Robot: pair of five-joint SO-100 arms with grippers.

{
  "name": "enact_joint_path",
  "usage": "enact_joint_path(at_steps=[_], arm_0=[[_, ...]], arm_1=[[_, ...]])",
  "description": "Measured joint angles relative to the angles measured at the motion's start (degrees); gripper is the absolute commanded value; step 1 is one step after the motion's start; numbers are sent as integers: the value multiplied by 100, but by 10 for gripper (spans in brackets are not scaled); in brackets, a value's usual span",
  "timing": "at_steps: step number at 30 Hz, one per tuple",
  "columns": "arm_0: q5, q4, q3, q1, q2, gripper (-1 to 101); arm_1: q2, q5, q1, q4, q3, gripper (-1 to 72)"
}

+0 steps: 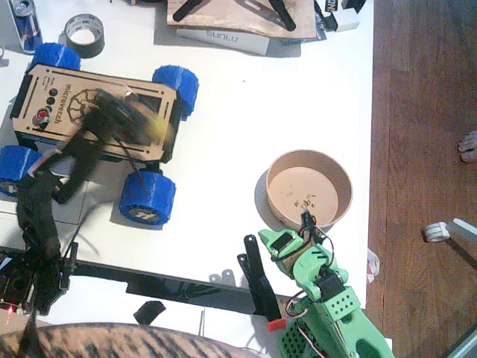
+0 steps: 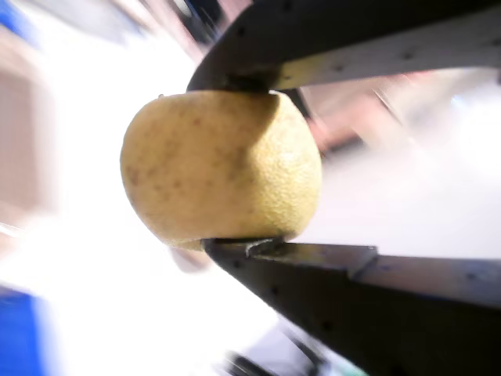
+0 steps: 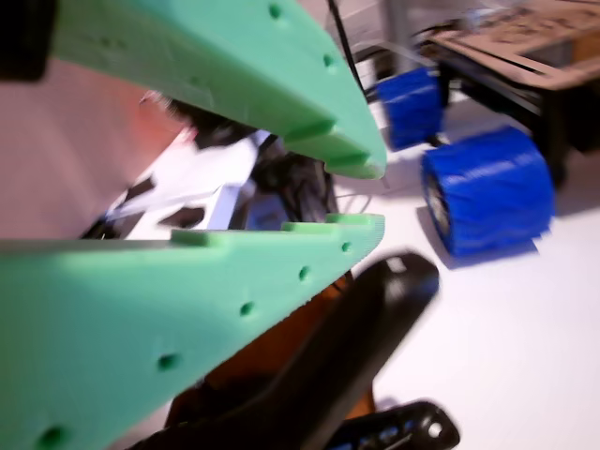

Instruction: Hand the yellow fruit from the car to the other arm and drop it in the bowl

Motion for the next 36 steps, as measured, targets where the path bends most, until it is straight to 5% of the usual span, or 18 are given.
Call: enact_joint_path(at_steps=[9,20,24,31,36], arm_0=[[-1292,-141,0,2259,0,0],[-1819,-316,352,3419,589,0],[-2628,-1195,1433,3841,1213,0],[-3384,-4131,4931,4351,3208,0],[-4456,-4764,7646,4447,5660,0]], arm_1=[[141,-1406,-686,360,-686,-2],[141,-2777,-1433,466,-773,-2],[141,-2988,-2101,290,-773,-2],[141,-3067,-2821,237,-765,-2],[141,-3067,-3234,53,-1055,3]])
